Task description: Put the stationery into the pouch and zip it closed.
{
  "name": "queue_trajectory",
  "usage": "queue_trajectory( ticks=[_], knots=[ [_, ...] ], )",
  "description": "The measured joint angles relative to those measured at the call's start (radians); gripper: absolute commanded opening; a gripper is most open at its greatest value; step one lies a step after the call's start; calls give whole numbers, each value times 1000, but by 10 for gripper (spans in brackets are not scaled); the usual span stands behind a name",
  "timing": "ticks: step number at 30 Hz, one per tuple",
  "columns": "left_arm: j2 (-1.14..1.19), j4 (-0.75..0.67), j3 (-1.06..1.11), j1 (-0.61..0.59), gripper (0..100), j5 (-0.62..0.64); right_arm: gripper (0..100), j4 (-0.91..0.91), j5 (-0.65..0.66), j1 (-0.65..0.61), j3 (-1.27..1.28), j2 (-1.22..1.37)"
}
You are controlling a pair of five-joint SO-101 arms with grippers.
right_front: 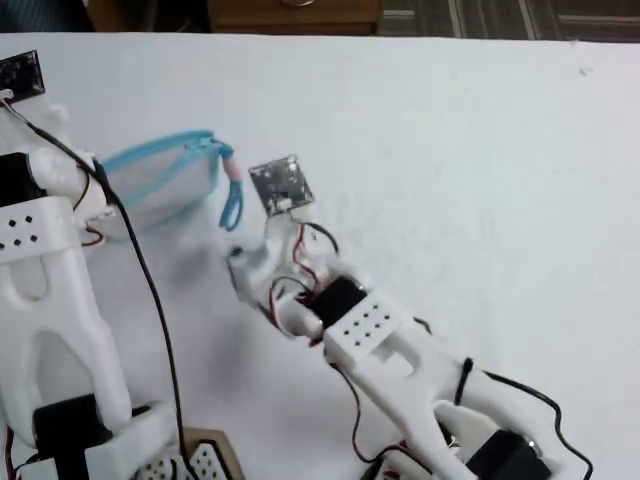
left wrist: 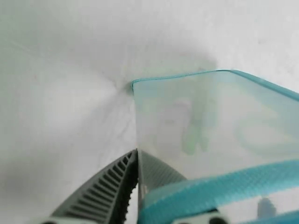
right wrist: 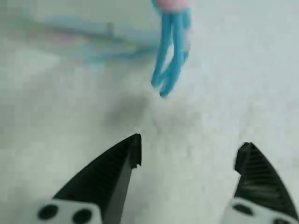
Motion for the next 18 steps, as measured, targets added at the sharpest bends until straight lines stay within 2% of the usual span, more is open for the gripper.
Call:
queue_trajectory(
  ticks=[3, 6, 11, 18],
  knots=[
    [0, 0, 0, 0, 24, 0, 272, -199, -5, -6, 2, 87],
    [0, 0, 0, 0, 24, 0, 272, -307, -5, -3, -11, 201],
    [0, 0, 0, 0, 24, 0, 272, -371, -8, 3, -91, 364],
    [0, 0, 0, 0, 24, 0, 255, -431, -8, 107, -166, 468]
  ],
)
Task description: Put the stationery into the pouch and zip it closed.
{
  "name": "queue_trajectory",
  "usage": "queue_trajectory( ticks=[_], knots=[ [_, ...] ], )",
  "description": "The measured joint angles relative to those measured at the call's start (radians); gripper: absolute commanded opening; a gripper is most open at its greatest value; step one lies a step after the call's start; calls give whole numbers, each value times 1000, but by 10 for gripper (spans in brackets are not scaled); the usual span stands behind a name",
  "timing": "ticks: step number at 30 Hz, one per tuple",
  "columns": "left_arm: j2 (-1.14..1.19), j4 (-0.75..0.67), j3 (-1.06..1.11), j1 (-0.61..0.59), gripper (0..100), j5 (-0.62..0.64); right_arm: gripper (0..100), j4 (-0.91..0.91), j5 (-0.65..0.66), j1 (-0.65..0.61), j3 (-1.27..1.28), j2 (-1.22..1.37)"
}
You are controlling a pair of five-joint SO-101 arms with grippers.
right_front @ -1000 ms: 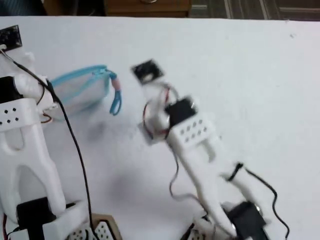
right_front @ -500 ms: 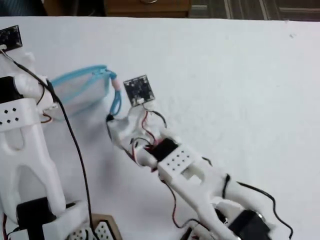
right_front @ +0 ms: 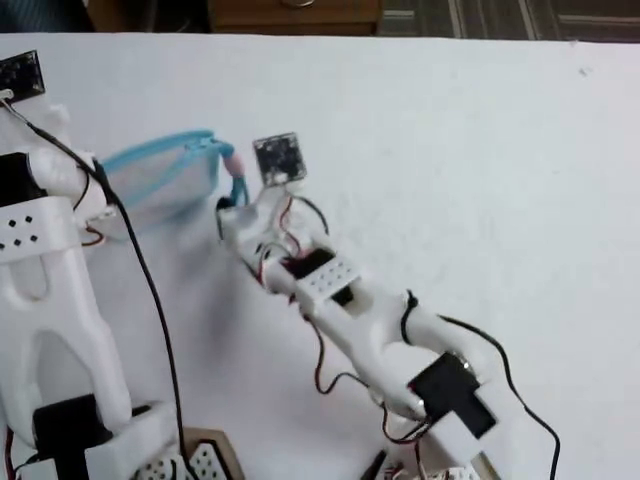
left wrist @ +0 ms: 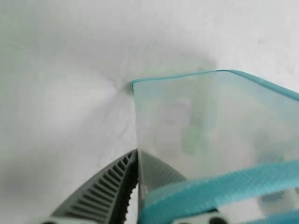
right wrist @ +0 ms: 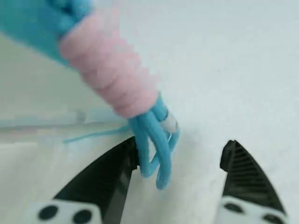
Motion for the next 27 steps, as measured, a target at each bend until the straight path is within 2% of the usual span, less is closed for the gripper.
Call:
queue_trajectory(
  ticks=[2, 5, 6, 9, 12, 18, 27],
  knots=[
    [0, 0, 0, 0, 24, 0, 190, -2, 0, 25, -21, 34],
    [0, 0, 0, 0, 24, 0, 25, -2, 2, 58, -31, 54],
    [0, 0, 0, 0, 24, 0, 8, -2, 15, 68, -31, 54],
    [0, 0, 0, 0, 24, 0, 57, -2, 89, 78, -31, 54],
    [0, 0, 0, 0, 24, 0, 13, -2, 126, 75, -31, 54],
    [0, 0, 0, 0, 24, 0, 16, -2, 153, 127, -31, 8],
    [0, 0, 0, -9, 24, 0, 16, 52, 270, 158, -31, -273]
  ],
)
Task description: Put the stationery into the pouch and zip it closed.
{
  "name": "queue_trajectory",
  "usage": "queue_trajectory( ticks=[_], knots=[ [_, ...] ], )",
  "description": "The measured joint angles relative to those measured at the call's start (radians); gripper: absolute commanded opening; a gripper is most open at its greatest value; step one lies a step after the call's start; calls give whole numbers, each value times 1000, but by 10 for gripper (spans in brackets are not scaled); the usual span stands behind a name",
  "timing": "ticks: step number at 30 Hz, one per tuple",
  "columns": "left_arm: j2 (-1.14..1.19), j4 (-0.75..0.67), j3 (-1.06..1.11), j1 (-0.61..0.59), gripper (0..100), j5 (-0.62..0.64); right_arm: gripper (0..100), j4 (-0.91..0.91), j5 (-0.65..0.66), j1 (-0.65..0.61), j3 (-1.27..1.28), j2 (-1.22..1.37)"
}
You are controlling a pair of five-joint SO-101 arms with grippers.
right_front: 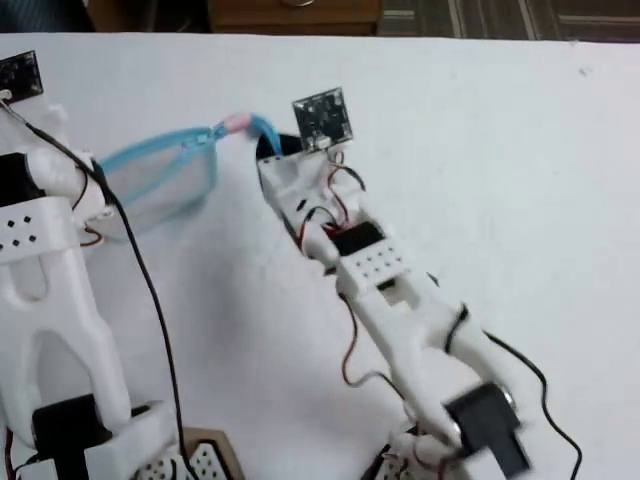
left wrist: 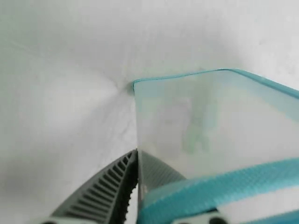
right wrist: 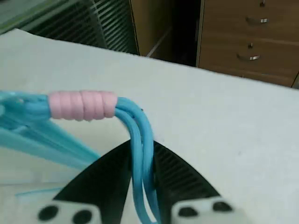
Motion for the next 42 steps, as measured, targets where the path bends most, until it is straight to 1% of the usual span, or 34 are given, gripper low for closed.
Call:
queue_trajectory(
  ticks=[6, 14, 19, 21, 24, 27, 30, 33, 38, 42],
  knots=[
    [0, 0, 0, 0, 24, 0, 16, 46, 71, -2, 0, -193],
    [0, -15, 0, 0, 27, 0, 16, 49, 77, -11, 0, -399],
    [0, -68, 0, 2, 139, 0, 16, 49, 77, -12, -58, -491],
    [-2, -109, 0, 2, 159, 0, 15, 61, 78, -14, -107, -511],
    [-2, -190, 0, 15, 164, 0, 15, 153, 104, -44, -206, -514],
    [-2, -279, 0, 44, 204, 0, 15, 262, 130, -115, -308, -514],
    [-2, -358, 0, 83, 240, 0, 15, 292, 146, -161, -396, -500],
    [-2, -408, 0, 138, 254, 0, 15, 296, 181, -187, -476, -450],
    [-2, -431, -9, 187, 260, 0, 15, 296, 196, -181, -571, -334],
    [-2, -390, -100, 198, 261, 0, 15, 296, 201, -187, -594, -249]
  ],
)
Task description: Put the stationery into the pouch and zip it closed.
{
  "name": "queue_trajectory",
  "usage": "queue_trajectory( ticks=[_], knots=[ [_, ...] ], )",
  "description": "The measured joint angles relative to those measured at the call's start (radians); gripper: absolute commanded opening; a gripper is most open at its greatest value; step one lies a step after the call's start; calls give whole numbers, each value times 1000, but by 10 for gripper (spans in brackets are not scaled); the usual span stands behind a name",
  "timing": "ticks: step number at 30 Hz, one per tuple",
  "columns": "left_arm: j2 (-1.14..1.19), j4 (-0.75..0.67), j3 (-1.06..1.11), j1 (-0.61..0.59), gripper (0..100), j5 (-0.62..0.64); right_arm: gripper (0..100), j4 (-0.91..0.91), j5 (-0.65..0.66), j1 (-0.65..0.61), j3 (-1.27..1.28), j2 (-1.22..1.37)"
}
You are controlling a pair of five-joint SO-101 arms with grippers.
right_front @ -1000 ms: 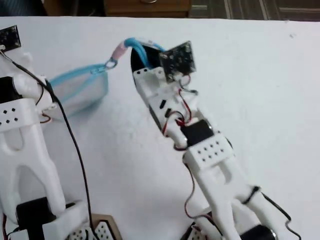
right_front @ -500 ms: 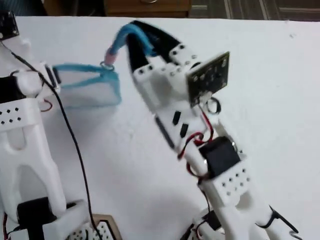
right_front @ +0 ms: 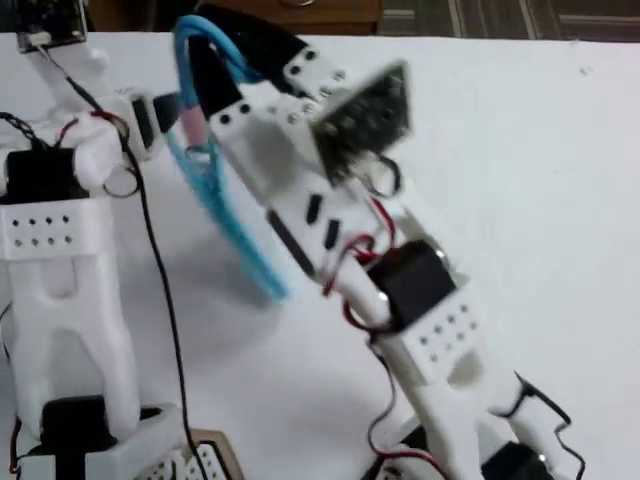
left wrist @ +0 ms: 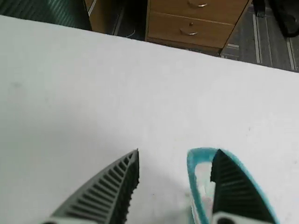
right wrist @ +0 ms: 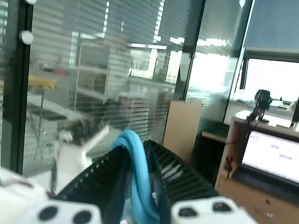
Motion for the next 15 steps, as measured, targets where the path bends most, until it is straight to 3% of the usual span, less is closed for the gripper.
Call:
queue_trajectory(
  ticks=[7, 15],
  knots=[
    [0, 166, -264, -25, 261, 35, 15, 0, 3, 0, -2, 80],
    [-31, 463, -657, -288, 260, 190, 15, 0, 3, 15, -2, 87]
  ],
)
